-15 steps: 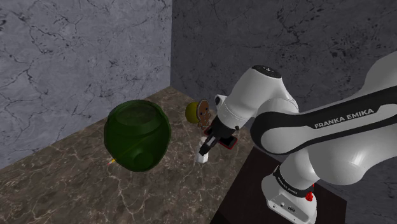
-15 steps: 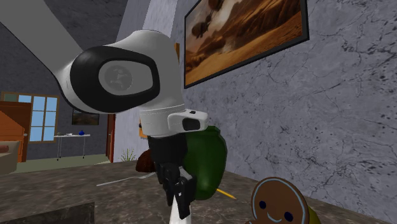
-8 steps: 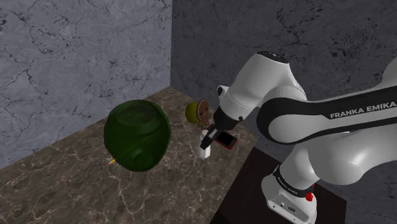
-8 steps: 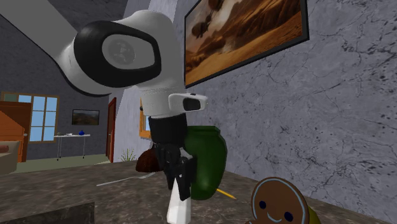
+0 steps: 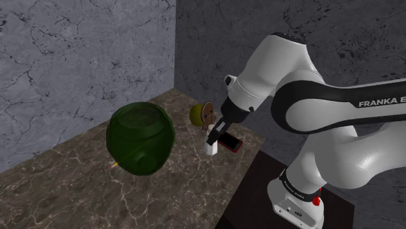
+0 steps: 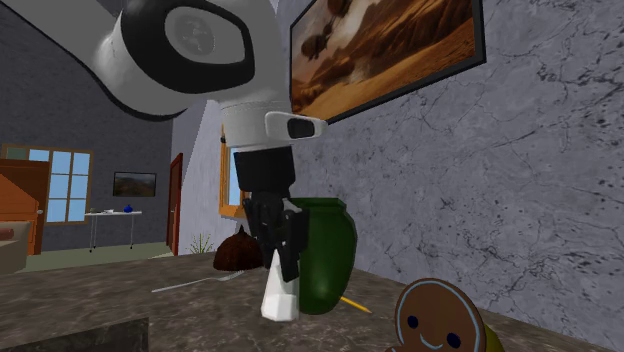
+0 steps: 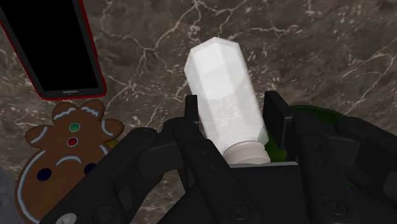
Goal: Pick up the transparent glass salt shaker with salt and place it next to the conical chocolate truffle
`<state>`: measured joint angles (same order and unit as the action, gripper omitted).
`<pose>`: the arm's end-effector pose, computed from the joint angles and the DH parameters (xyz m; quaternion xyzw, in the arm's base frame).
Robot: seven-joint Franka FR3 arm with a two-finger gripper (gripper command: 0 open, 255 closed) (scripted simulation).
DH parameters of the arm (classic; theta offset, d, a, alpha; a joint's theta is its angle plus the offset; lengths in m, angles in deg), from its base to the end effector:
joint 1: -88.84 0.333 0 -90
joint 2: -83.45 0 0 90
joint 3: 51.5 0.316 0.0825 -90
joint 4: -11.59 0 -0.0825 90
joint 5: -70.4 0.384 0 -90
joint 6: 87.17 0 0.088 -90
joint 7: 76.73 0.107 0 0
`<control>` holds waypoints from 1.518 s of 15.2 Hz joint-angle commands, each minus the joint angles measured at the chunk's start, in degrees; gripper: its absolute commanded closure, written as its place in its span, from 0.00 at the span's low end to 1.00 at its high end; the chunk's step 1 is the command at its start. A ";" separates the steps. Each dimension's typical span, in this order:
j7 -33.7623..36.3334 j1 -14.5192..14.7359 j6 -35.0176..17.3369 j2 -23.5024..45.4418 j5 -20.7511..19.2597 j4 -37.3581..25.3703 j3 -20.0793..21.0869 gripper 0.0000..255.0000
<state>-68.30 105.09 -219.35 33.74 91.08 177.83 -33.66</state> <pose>0.2604 0.1686 0.4129 -0.9873 -0.0810 -0.1169 0.0712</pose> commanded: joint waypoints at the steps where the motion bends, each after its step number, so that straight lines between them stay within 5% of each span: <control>1: 0.14 -0.27 2.13 -1.00 -0.55 -1.12 -0.43 1.00; 23: 1.66 -2.67 20.13 -3.57 -5.07 -16.70 -3.99 1.00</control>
<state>-66.69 102.50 -199.95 30.17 86.18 161.84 -37.50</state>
